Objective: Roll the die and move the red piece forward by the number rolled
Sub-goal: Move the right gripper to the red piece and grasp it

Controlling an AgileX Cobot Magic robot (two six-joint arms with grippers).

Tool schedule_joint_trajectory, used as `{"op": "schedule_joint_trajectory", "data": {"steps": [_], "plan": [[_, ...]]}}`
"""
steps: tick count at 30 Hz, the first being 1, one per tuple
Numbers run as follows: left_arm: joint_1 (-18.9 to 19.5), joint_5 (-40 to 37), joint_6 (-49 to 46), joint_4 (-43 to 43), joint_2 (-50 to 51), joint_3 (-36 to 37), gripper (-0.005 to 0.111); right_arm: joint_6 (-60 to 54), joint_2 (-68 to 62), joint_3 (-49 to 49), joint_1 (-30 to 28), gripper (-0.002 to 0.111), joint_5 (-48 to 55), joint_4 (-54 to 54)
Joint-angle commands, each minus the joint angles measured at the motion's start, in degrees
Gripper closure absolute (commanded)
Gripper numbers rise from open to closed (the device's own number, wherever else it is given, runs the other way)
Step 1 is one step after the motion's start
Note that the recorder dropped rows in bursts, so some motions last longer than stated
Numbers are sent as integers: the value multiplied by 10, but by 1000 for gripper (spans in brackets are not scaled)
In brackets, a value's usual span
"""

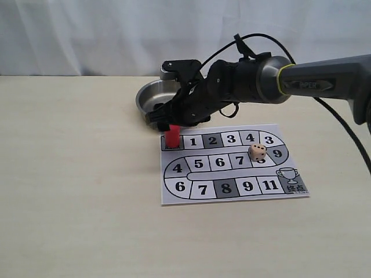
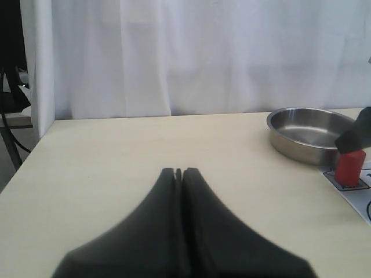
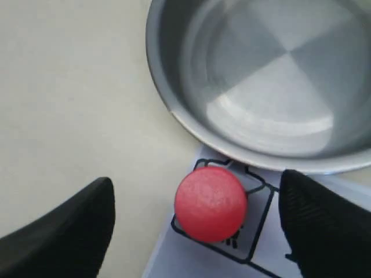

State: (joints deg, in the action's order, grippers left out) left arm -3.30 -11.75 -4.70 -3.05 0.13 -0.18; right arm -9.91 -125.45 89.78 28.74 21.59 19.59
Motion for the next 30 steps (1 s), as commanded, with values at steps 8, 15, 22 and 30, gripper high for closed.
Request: {"op": "schedule_joint_trajectory", "data": {"steps": [8, 15, 22, 30], "plan": [[-1, 5, 2, -1, -1, 2, 107, 7, -5, 3, -1, 36, -35, -10], [-1, 5, 2, -1, -1, 2, 107, 7, -29, 3, 0, 36, -31, -6], [-1, 5, 2, -1, -1, 2, 107, 19, -30, 3, 0, 36, -33, -6], [-1, 5, 2, -1, -1, 2, 107, 40, -34, 3, 0, 47, -34, -4]]}}
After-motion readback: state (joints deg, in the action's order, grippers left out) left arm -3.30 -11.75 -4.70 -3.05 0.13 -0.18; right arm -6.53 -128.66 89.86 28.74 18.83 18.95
